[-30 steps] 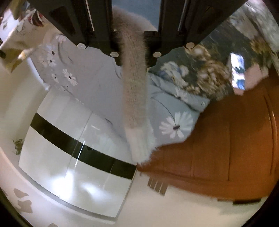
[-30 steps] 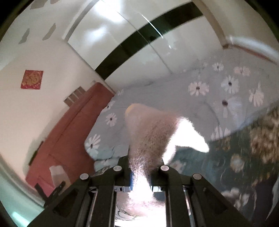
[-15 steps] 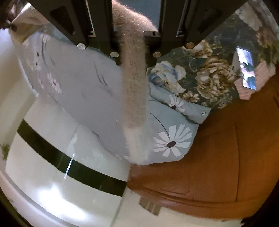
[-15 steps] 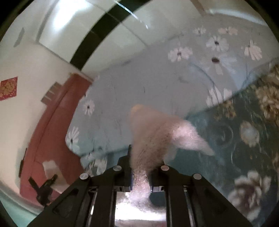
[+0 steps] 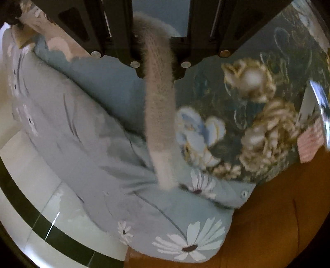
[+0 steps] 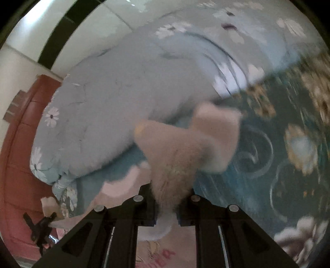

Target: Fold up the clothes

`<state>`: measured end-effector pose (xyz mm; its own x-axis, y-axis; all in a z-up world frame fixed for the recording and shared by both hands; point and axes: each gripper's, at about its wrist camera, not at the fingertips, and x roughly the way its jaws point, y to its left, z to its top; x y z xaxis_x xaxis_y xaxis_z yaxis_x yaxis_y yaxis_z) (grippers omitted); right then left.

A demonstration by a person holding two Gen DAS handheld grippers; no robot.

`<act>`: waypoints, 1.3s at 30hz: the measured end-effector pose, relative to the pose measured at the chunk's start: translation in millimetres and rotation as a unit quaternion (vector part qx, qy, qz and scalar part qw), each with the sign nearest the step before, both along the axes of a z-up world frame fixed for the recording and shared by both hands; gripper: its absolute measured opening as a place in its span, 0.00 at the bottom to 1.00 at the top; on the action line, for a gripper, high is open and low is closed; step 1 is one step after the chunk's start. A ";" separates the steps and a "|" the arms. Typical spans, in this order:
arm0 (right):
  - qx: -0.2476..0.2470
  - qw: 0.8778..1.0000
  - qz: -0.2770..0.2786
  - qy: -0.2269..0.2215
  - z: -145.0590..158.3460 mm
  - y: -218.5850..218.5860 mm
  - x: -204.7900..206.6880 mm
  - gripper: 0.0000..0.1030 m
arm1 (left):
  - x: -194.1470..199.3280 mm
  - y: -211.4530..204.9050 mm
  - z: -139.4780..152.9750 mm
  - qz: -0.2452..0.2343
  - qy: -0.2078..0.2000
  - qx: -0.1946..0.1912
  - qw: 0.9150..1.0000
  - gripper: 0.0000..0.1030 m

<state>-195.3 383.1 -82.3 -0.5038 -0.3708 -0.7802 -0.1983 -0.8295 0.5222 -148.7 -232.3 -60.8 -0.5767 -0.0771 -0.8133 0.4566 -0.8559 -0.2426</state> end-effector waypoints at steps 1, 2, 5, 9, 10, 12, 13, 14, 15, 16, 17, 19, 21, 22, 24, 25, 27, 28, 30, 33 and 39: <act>0.005 1.000 0.007 0.015 8.7 -3.2 -6.3 0.13 | -6.7 -2.0 9.0 -0.006 0.013 -0.002 1.000 0.09; 0.010 0.999 0.014 0.031 17.8 -6.7 -12.0 0.13 | -12.5 -1.8 19.4 -0.014 0.031 -0.003 0.999 0.09; 0.025 0.995 0.027 0.091 44.9 -17.6 -17.5 0.13 | -16.4 4.5 47.2 -0.026 0.087 -0.005 0.996 0.09; 0.039 0.996 0.020 0.083 25.4 -14.8 -10.9 0.13 | -19.4 14.1 39.3 -0.030 0.092 -0.010 0.995 0.09; 0.042 0.997 0.019 0.064 12.7 -12.5 -10.3 0.13 | -21.2 15.0 29.3 -0.029 0.077 -0.011 0.997 0.09; 0.047 0.998 0.017 0.024 -12.6 -8.0 -9.1 0.13 | -25.5 14.4 1.3 -0.027 0.032 -0.011 0.999 0.09; 0.048 0.999 0.016 0.007 -24.0 -5.8 -8.3 0.13 | -26.0 13.6 -12.3 -0.024 0.014 -0.007 1.000 0.09; 0.044 0.999 0.013 0.003 -26.8 -4.2 -6.8 0.14 | -24.8 11.8 -22.1 -0.019 0.003 0.001 1.000 0.09; 0.038 0.999 0.009 0.001 -27.6 -1.2 -6.7 0.14 | -23.6 9.6 -28.3 -0.014 -0.004 0.009 1.000 0.09; 0.032 0.999 0.006 -0.001 -28.0 1.4 -6.8 0.14 | -22.5 7.8 -32.0 -0.012 -0.009 0.016 1.000 0.09; 0.032 0.999 0.008 -0.002 -25.4 0.9 -8.8 0.16 | -21.4 6.7 -33.2 -0.011 -0.012 0.024 1.000 0.10; 0.041 0.999 0.022 -0.002 -18.6 -3.5 -12.3 0.18 | -19.4 4.4 -35.6 -0.011 -0.018 0.040 0.999 0.12; 0.049 0.998 0.036 0.003 -11.3 -7.7 -9.5 0.36 | -15.2 6.8 -32.5 -0.017 -0.021 0.049 0.998 0.17; 0.050 0.998 0.043 0.008 -7.2 -10.1 -6.5 0.42 | -11.0 9.6 -30.4 -0.023 -0.023 0.058 0.998 0.31; 0.032 0.998 0.058 0.021 -0.2 -13.9 7.9 0.55 | 1.6 17.4 -28.1 -0.029 -0.021 0.078 0.996 0.61; 0.026 0.997 0.064 0.022 -0.9 -14.0 18.4 0.55 | 11.3 24.5 -27.9 -0.034 -0.019 0.082 0.996 0.66; 0.025 0.997 0.075 0.004 -11.0 -12.4 41.1 0.56 | 29.7 43.3 -32.9 -0.048 -0.030 0.081 0.995 0.67; 0.024 0.996 0.080 -0.006 -16.9 -11.3 52.7 0.56 | 39.9 53.6 -39.2 -0.056 -0.042 0.090 0.993 0.68; 0.028 0.995 0.086 -0.043 -40.4 -5.6 79.2 0.56 | 59.9 75.0 -52.5 -0.072 -0.066 0.112 0.989 0.67; 0.032 0.992 0.076 -0.093 -71.5 2.4 106.0 0.56 | 85.1 114.0 -75.2 -0.104 -0.102 0.147 0.978 0.68; 0.009 0.991 0.046 -0.127 -105.8 1.0 133.2 0.58 | 104.6 195.7 -116.0 -0.154 -0.181 0.175 0.955 0.68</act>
